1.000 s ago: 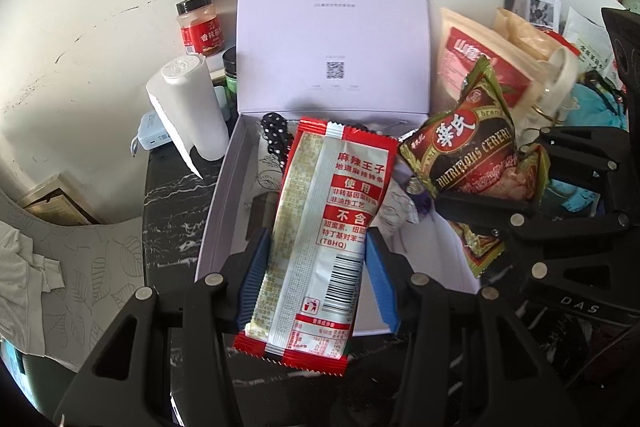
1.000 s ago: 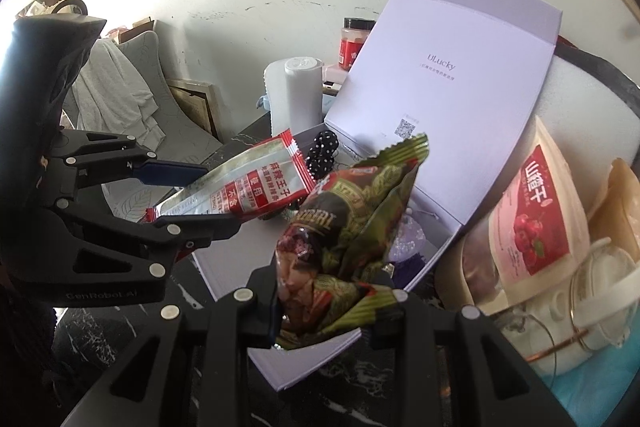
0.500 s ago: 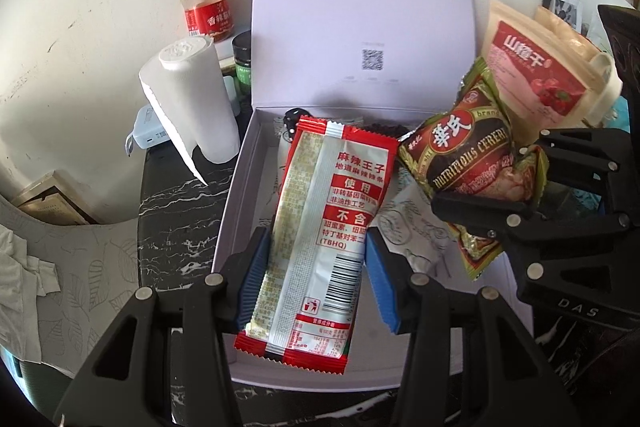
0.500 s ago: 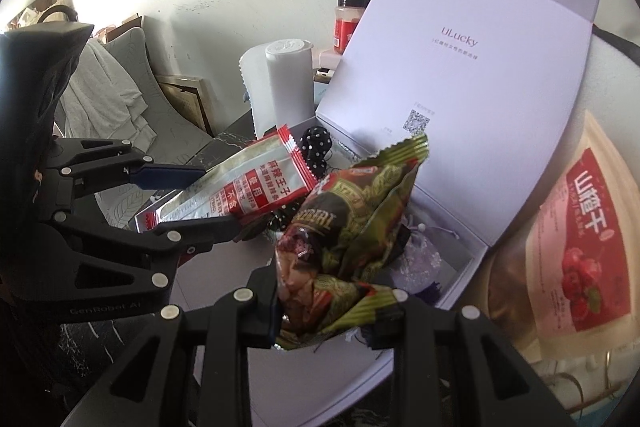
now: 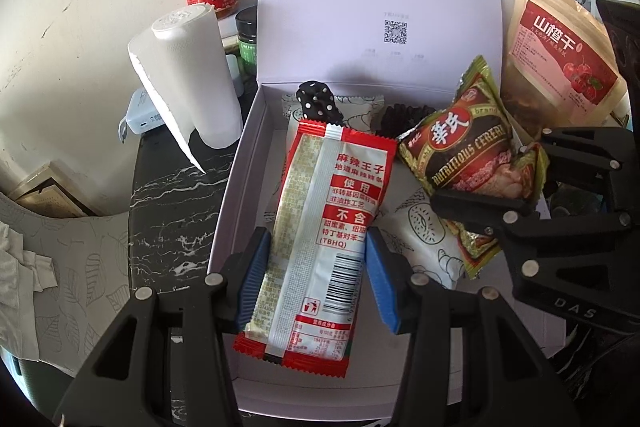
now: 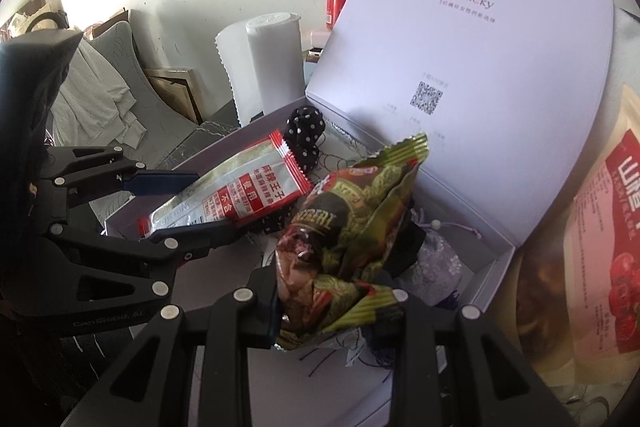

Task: Organize objects
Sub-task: 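Lower the packet into the box with the left tool while the right tool releases the cereal bag there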

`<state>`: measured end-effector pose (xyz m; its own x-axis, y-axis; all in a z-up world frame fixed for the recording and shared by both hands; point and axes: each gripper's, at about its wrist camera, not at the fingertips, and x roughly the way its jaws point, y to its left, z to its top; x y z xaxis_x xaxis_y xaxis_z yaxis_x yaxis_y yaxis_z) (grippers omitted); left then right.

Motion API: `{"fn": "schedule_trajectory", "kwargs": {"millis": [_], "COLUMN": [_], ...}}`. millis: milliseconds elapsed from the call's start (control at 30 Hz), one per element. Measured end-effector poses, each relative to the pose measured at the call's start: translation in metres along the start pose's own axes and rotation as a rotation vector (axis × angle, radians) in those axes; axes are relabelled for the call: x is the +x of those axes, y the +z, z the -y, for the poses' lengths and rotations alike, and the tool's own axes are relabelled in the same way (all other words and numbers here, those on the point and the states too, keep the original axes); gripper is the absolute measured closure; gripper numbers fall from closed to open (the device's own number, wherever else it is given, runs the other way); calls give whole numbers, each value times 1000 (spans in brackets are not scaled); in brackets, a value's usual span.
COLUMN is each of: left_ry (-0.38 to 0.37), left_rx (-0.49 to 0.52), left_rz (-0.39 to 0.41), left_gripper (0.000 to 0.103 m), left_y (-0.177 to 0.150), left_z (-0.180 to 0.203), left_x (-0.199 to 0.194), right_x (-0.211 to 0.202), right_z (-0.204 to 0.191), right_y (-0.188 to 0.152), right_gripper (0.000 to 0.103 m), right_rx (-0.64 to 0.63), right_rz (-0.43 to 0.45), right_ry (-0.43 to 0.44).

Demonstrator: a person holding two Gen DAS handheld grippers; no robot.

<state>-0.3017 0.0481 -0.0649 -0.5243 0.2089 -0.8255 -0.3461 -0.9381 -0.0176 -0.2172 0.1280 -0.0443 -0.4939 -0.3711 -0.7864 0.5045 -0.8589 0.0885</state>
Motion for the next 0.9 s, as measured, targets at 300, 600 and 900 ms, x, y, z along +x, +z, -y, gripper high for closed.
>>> {"fn": "schedule_trajectory", "kwargs": {"millis": [300,600,900], "left_ry": [1,43,41], "left_rx": [17,43,36], "left_rz": [-27,-62,-67], "left_gripper": [56,52,52], "left_y": [0,0,-1], "left_z": [6,14,15], "left_x": [9,18,13], "right_x": [4,3,-4], "right_z": [-3,-3,-4], "right_y": [1,2,0], "right_gripper": [73,57,51], "right_rx": [-14,-28,-36], "right_rz": [-9,-34,-56], "right_ry": [-21,-71,-79]}}
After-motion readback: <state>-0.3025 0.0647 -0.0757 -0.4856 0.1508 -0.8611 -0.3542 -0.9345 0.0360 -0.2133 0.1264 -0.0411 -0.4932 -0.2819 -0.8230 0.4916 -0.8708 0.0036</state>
